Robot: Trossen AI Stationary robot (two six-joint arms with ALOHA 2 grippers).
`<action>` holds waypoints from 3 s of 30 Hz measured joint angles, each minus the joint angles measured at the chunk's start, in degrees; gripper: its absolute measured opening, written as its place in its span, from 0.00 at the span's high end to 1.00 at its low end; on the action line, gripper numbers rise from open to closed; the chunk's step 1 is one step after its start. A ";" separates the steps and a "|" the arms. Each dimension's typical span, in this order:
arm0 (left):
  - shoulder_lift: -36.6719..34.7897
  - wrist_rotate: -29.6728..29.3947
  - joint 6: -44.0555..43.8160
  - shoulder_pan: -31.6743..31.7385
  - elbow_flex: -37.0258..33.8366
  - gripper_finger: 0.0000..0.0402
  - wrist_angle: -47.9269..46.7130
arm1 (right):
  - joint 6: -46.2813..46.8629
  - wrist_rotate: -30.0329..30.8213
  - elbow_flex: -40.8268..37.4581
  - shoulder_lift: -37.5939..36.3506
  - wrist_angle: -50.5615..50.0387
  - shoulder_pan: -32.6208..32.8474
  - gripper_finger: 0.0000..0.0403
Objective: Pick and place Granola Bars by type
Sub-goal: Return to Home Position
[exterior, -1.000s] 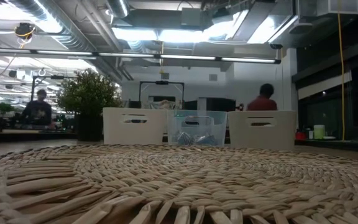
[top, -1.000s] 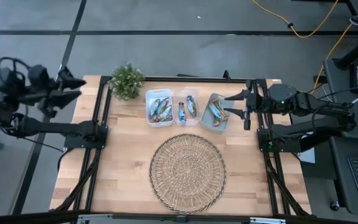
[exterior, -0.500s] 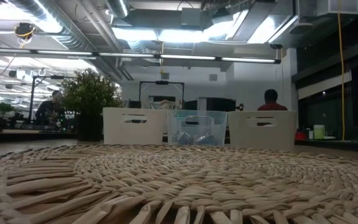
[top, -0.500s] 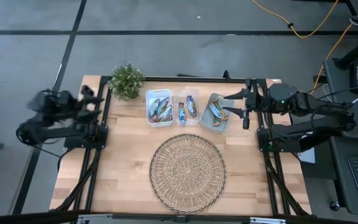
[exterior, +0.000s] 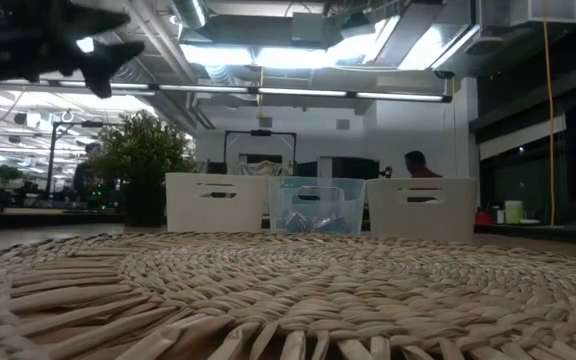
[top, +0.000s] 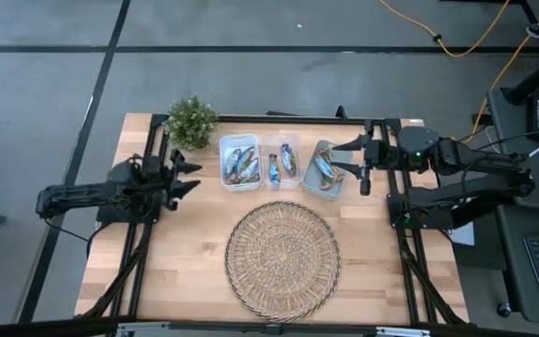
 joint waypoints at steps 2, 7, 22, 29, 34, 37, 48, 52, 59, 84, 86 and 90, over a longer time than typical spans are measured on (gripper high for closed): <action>0.13 0.27 2.32 0.00 -0.14 0.44 -3.47 | -0.04 -0.03 0.00 0.10 -0.76 0.00 0.56; 0.28 -1.73 6.64 0.02 -0.13 0.44 -13.91 | -0.06 -0.12 0.00 0.06 -1.28 0.00 0.56; 1.24 -4.39 9.77 0.00 -0.12 0.44 -19.59 | 0.20 -0.11 -0.02 0.03 -0.36 0.02 0.56; 1.24 -4.41 9.81 0.00 -0.13 0.44 -19.55 | 2.86 -0.09 -0.04 0.03 -0.47 0.02 0.56; 1.16 -4.59 9.79 -0.42 -0.14 0.45 -19.59 | 2.82 -0.08 -0.04 0.03 -0.47 0.01 0.56; -1.66 -5.75 9.80 -3.29 -0.14 0.44 -19.58 | 3.01 -0.09 -0.04 0.03 -0.45 0.02 0.56; -3.13 -4.89 9.75 -9.42 -0.14 0.44 -17.17 | 3.03 -1.90 -6.92 -0.46 13.99 0.00 0.56; -2.96 -4.89 9.75 -9.49 -0.14 0.45 -17.47 | 5.26 -3.83 -18.67 -0.57 32.87 0.02 0.56; -2.96 -4.87 9.77 -9.49 -0.14 0.45 -17.51 | 15.43 -6.70 -39.00 -2.52 56.94 0.02 0.56; -2.92 -4.85 9.73 -9.49 -0.14 0.45 -17.58 | 11.35 -14.12 -59.49 -10.48 56.10 0.02 0.66; -2.91 -4.85 9.77 -9.49 -0.14 0.45 -17.60 | 10.81 -14.09 -59.44 -12.37 50.83 0.33 0.66; -2.93 -4.85 9.77 -9.49 -0.14 0.45 -17.58 | 10.49 -14.16 -59.41 -24.46 38.84 0.99 0.66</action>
